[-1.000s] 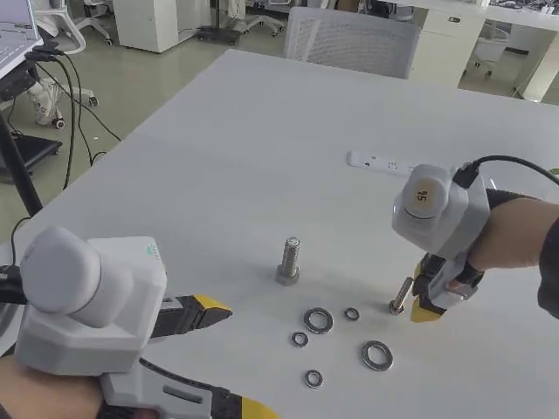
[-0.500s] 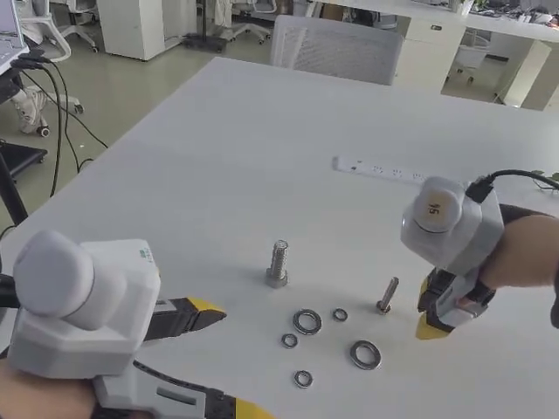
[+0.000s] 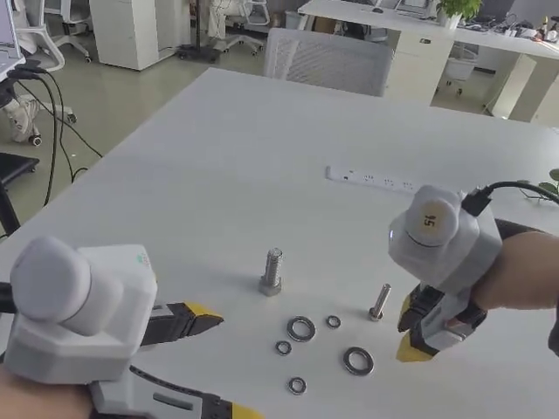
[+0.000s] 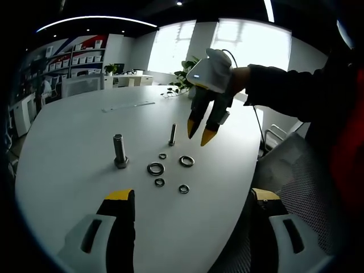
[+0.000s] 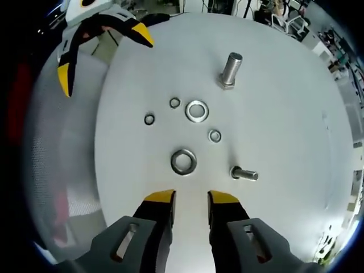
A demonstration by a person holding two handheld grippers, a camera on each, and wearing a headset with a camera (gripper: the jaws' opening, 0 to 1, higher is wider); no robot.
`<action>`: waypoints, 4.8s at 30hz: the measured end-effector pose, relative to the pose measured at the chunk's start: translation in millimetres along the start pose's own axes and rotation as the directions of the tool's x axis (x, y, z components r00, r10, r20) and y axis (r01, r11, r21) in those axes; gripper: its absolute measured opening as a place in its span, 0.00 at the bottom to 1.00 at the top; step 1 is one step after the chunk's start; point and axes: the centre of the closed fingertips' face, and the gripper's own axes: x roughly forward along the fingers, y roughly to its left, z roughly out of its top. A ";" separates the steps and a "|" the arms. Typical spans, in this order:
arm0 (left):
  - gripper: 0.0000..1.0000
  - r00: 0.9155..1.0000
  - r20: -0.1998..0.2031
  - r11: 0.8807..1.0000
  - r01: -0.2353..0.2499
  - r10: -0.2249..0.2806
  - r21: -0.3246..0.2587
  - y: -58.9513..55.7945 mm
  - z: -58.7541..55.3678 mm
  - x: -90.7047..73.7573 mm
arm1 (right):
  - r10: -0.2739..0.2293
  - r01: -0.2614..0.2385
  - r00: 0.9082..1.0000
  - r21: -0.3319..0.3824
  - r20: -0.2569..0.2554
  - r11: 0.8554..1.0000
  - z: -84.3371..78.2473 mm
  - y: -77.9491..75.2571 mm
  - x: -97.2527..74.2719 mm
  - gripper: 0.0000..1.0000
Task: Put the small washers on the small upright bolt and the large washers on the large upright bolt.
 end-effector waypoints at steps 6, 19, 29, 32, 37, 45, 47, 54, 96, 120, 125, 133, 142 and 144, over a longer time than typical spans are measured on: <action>0.82 1.000 0.008 1.000 -0.003 0.003 0.003 -0.5 2.0 -1.9 | 0.002 -0.001 1.000 -0.037 0.031 0.999 22.2 3.9 -4.2 0.24; 0.82 1.000 0.016 1.000 -0.011 0.011 0.001 -0.3 2.1 -4.0 | -0.042 0.047 0.998 -0.086 0.054 0.995 60.7 -12.9 7.8 0.23; 0.82 1.000 0.019 1.000 -0.015 0.015 -0.003 0.7 2.1 -5.3 | -0.080 0.081 0.997 -0.091 0.013 0.993 62.6 -26.7 31.1 0.22; 0.82 1.000 0.020 1.000 -0.016 0.016 -0.005 1.0 2.0 -5.6 | -0.077 0.078 0.997 -0.085 0.007 0.993 61.4 -28.3 34.5 0.22; 0.82 1.000 0.018 1.000 -0.012 0.012 -0.006 0.4 0.8 -4.9 | -0.079 0.079 0.997 -0.081 0.004 0.994 60.8 -31.9 40.3 0.21; 0.82 1.000 0.017 1.000 -0.013 0.013 -0.010 0.9 -0.8 -5.1 | -0.068 0.067 0.998 -0.070 -0.010 0.995 57.8 -33.7 49.0 0.21; 0.82 1.000 0.016 1.000 -0.013 0.013 -0.011 0.9 -1.4 -4.8 | -0.068 0.067 0.998 -0.059 -0.006 0.996 58.1 -34.6 49.9 0.21; 0.82 1.000 0.018 1.000 -0.016 0.016 -0.016 1.7 -3.3 -5.0 | -0.059 0.058 0.998 -0.050 -0.006 0.997 57.3 -33.4 53.1 0.20; 0.81 1.000 0.012 1.000 -0.010 0.011 -0.020 2.3 -3.7 -3.9 | -0.030 0.028 0.999 -0.071 -0.022 0.997 49.1 -24.0 45.8 0.14; 0.81 1.000 0.006 1.000 -0.003 0.003 -0.002 1.2 1.5 -0.8 | -0.071 0.071 0.997 0.037 0.017 0.997 18.7 -12.7 4.8 0.14; 0.81 1.000 0.003 1.000 0.000 0.000 0.002 -0.4 2.9 1.5 | -0.086 0.085 0.996 0.072 0.019 0.994 3.2 -17.3 -3.1 0.14; 0.81 1.000 -0.001 1.000 0.002 -0.002 0.008 -2.1 3.9 2.6 | -0.111 0.108 0.994 0.119 0.018 0.987 -15.4 -26.2 -13.0 0.14; 0.81 1.000 -0.006 1.000 0.004 -0.004 0.014 -4.2 3.6 3.4 | -0.155 0.151 0.988 0.121 0.025 0.981 -16.8 -35.5 -30.7 0.14; 0.81 1.000 -0.005 1.000 0.002 -0.002 0.014 -3.8 3.7 2.8 | -0.161 0.157 0.987 0.118 0.028 0.981 -13.4 -36.5 -34.0 0.14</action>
